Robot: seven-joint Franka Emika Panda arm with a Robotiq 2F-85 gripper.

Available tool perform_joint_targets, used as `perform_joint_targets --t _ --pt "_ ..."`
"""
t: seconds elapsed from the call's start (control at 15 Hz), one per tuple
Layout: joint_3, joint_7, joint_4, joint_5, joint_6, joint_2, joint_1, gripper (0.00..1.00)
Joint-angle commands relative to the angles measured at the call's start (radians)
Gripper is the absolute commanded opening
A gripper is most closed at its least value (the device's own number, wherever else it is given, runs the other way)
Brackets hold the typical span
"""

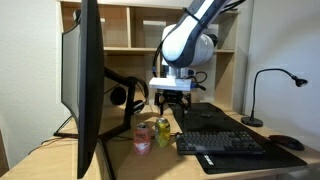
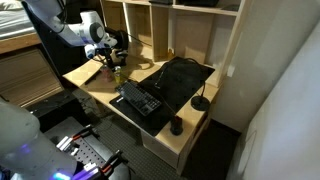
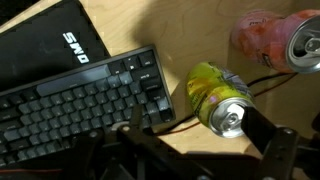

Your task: Move the yellow can to the right

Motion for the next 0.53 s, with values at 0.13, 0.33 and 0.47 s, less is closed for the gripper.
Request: perform_joint_targets --t 0.13,0.33,0.47 --pt "-0.016 -0.002 0.005 0.036 0.012 0.010 0.022 1.00" --pt "-0.030 0.025 0.073 0.075 0.064 0.061 0.015 1.00" --pt "-0.053 0.050 0.106 0.080 0.098 0.087 0.020 1.00"
